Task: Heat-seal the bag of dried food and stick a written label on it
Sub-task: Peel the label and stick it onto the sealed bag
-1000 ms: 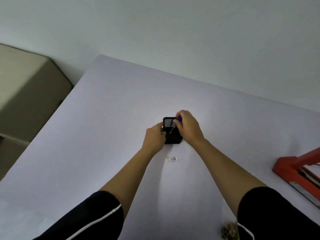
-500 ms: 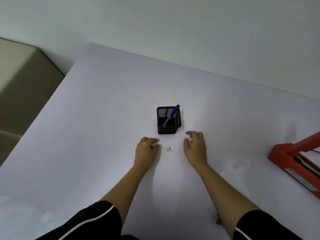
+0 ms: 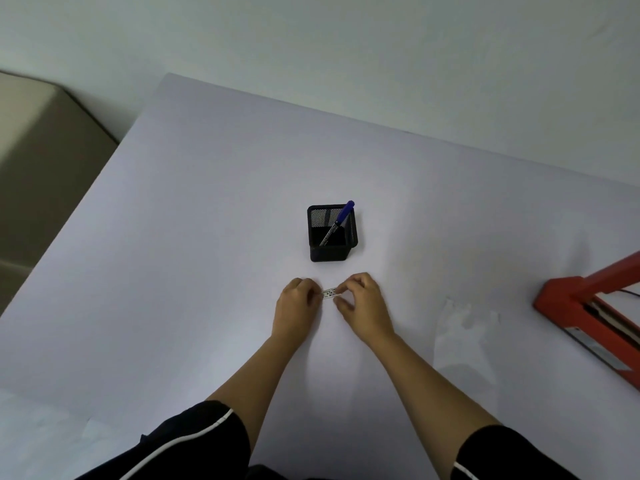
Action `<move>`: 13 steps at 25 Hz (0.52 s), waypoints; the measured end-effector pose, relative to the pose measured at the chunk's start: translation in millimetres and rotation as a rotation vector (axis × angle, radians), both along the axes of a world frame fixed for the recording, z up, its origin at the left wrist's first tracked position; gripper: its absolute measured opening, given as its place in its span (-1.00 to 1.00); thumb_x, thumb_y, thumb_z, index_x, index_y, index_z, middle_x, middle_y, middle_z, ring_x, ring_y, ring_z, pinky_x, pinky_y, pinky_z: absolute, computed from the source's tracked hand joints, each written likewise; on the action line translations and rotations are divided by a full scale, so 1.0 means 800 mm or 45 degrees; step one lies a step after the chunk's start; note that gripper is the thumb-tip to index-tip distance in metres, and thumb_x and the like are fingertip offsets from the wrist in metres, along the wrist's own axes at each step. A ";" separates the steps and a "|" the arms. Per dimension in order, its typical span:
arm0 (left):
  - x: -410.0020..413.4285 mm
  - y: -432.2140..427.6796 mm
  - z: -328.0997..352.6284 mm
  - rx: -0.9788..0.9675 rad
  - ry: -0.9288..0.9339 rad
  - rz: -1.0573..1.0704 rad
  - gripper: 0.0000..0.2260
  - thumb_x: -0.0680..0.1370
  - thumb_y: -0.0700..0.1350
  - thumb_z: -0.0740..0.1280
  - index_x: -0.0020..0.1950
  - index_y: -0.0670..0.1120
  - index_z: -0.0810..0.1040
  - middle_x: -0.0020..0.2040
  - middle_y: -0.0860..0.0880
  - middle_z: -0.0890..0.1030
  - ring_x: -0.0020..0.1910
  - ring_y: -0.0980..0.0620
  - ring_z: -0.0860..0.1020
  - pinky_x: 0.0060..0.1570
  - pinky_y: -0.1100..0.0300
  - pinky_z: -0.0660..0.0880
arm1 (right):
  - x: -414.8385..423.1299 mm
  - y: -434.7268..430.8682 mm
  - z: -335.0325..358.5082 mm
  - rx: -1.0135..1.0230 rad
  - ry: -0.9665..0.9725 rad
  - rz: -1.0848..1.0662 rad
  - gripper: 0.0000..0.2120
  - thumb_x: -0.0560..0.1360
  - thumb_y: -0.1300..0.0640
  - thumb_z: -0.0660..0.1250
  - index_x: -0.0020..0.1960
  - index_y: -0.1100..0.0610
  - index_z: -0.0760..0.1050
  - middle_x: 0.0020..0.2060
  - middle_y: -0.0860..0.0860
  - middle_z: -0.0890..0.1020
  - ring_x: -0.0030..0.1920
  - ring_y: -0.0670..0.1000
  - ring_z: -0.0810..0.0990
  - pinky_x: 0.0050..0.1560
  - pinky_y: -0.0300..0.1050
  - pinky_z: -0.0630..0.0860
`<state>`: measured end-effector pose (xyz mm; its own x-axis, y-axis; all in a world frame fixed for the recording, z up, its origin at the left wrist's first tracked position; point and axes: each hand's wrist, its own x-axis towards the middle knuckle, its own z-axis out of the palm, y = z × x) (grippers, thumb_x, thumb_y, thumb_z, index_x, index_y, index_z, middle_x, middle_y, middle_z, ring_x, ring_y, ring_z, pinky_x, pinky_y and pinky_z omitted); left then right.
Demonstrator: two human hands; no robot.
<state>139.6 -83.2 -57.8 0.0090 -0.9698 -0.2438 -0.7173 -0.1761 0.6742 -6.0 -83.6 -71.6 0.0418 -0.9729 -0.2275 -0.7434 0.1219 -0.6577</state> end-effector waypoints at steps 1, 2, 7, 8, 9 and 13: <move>0.001 -0.001 0.004 0.038 0.043 0.007 -0.92 0.52 -0.23 0.31 -0.04 -0.20 0.58 -0.11 -0.12 0.60 -0.18 -0.04 0.53 -0.13 0.19 0.50 | -0.002 0.000 0.005 0.031 -0.079 -0.028 -0.78 0.46 0.17 0.38 0.11 0.13 0.51 0.08 0.02 0.47 0.09 -0.04 0.45 0.10 -0.26 0.42; 0.002 -0.003 0.010 0.084 0.085 0.007 -0.93 0.53 -0.21 0.31 -0.04 -0.18 0.57 -0.16 -0.09 0.60 -0.21 -0.02 0.52 -0.18 0.29 0.46 | -0.004 0.000 0.013 0.079 -0.175 -0.076 -0.73 0.47 0.17 0.37 0.16 0.13 0.49 0.06 0.02 0.49 0.06 -0.06 0.47 0.07 -0.29 0.41; 0.002 -0.017 0.067 0.154 0.261 -0.080 -0.98 0.50 -0.14 0.36 -0.10 -0.02 0.56 -0.22 -0.04 0.65 -0.23 0.00 0.57 -0.29 0.41 0.41 | -0.021 0.003 0.071 0.159 -0.529 -0.231 -0.84 0.50 0.12 0.34 0.08 0.07 0.55 -0.15 -0.02 0.66 -0.12 -0.07 0.65 -0.10 -0.31 0.53; -0.001 -0.016 0.082 0.117 0.286 -0.098 -0.98 0.50 -0.13 0.37 -0.09 -0.01 0.57 -0.22 -0.05 0.65 -0.22 -0.01 0.58 -0.27 0.37 0.44 | -0.024 0.006 0.087 0.126 -0.572 -0.256 -0.86 0.50 0.12 0.34 0.06 0.06 0.56 -0.16 -0.03 0.67 -0.14 -0.09 0.66 -0.11 -0.31 0.55; -0.005 -0.013 0.098 0.070 0.318 -0.108 -0.96 0.50 -0.12 0.37 -0.07 0.00 0.58 -0.21 -0.04 0.66 -0.22 0.01 0.59 -0.25 0.35 0.46 | -0.028 0.010 0.103 0.088 -0.622 -0.285 -0.88 0.50 0.14 0.35 0.03 0.06 0.56 -0.17 -0.04 0.68 -0.15 -0.10 0.67 -0.12 -0.32 0.56; -0.028 0.013 0.148 -0.164 0.443 -0.023 -0.80 0.49 -0.14 0.40 0.11 -0.03 0.61 -0.11 0.06 0.66 -0.16 0.23 0.60 -0.13 0.46 0.48 | -0.044 0.025 0.166 -0.045 -0.865 -0.414 -0.91 0.50 0.22 0.34 -0.08 0.04 0.56 -0.22 -0.08 0.68 -0.20 -0.09 0.69 -0.16 -0.30 0.60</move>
<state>117.6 -72.9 60.8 -0.0707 -0.9919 -0.1053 -0.4433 -0.0633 0.8942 -41.4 -63.3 61.0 -0.1289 -0.9664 -0.2222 -0.1026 0.2359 -0.9663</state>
